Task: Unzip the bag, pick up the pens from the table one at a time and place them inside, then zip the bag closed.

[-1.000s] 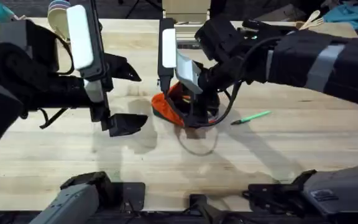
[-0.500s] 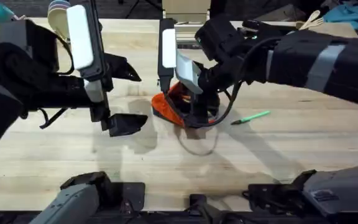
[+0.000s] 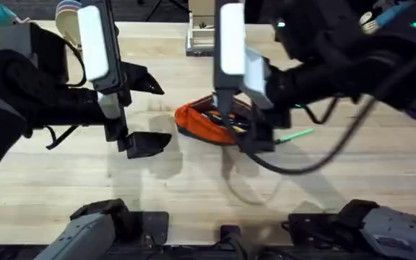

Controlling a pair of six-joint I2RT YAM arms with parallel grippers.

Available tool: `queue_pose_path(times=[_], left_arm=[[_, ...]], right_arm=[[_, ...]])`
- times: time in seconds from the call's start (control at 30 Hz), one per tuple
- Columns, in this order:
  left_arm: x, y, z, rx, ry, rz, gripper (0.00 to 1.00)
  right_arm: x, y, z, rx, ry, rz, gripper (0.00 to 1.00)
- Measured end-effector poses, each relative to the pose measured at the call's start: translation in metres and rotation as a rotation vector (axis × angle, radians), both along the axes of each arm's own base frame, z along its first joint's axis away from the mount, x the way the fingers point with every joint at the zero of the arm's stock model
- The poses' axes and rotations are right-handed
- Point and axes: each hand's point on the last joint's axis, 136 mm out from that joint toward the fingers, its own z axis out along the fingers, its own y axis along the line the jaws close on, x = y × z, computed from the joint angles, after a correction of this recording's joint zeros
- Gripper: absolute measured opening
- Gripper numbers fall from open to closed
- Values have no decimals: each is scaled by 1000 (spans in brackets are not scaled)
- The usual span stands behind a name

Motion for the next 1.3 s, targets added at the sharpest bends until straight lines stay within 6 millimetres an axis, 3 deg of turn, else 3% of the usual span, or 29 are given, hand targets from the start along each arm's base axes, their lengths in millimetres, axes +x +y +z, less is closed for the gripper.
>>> queue_pose_path(times=[0.33, 0.57, 0.73, 0.93, 1.3], left_arm=[[0, 0, 0, 0, 0, 0, 993], [0, 0, 0, 0, -1, 0, 992], [1, 0, 0, 1, -6, 0, 993], [2, 0, 1, 2, -9, 0, 993], [2, 0, 1, 2, -9, 0, 993]], right_arm=[[-22, -68, 17, -123, -17, -134, 996], [-25, -117, 20, -171, 19, -278, 996], [-18, -147, 16, -249, -6, -263, 996], [-9, -164, 8, -345, -41, -141, 996], [-7, -168, 8, -405, -86, -20, 996]])
